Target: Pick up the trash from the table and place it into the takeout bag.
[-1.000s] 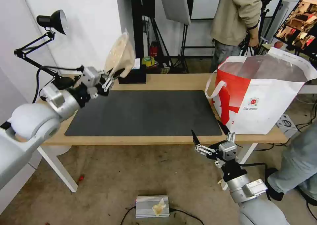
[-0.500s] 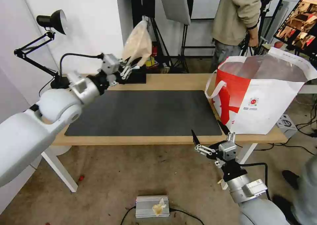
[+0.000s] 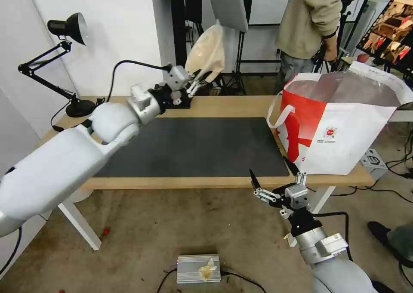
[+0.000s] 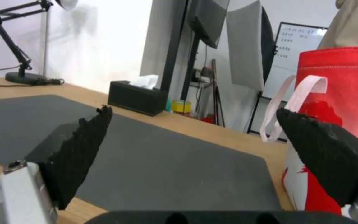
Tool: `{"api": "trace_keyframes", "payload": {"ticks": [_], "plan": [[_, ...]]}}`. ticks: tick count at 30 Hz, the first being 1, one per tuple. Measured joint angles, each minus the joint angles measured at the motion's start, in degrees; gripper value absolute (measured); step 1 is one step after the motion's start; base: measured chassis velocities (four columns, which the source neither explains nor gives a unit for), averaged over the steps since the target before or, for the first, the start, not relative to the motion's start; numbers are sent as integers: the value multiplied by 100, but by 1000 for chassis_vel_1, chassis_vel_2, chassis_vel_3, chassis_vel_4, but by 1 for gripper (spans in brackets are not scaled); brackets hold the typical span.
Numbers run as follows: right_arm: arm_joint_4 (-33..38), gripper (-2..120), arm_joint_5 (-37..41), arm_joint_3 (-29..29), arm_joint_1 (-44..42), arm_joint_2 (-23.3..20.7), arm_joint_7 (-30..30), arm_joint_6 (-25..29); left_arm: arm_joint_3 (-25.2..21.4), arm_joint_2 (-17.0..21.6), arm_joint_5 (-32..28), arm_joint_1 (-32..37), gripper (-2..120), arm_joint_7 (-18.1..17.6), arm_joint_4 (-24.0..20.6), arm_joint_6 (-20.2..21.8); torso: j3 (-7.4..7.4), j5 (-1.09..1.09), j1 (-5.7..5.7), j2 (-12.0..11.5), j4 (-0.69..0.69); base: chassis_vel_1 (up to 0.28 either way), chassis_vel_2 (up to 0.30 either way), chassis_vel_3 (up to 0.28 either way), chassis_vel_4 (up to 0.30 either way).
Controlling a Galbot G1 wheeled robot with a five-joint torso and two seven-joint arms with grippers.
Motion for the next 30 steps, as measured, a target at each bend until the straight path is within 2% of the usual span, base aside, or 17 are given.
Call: {"api": "trace_keyframes", "payload": {"ticks": [4,9,11,17,26,30], "plan": [[0,100,0,0,0,0,0,0,37,-287,501,-19,1,9,110,-86,0,-1,0,0,0,0,0,0,0],[0,100,0,0,0,0,0,0,49,-410,657,-20,1,4,131,-98,0,0,0,0,1,0,0,0,0],[0,100,0,0,0,0,0,0,89,-573,830,-30,1,-16,201,-101,0,0,0,0,1,0,0,0,0],[0,100,0,0,0,0,0,0,231,-912,960,-132,1,-59,393,-101,0,-1,0,0,0,0,0,0,0],[0,100,0,0,0,0,0,0,715,-1485,922,-675,1,-76,915,-102,-1,1,0,0,0,0,0,0,0],[0,100,0,0,0,0,0,0,828,-1598,926,-759,1,-76,1013,-104,-1,0,0,0,0,0,0,0,0]]}}
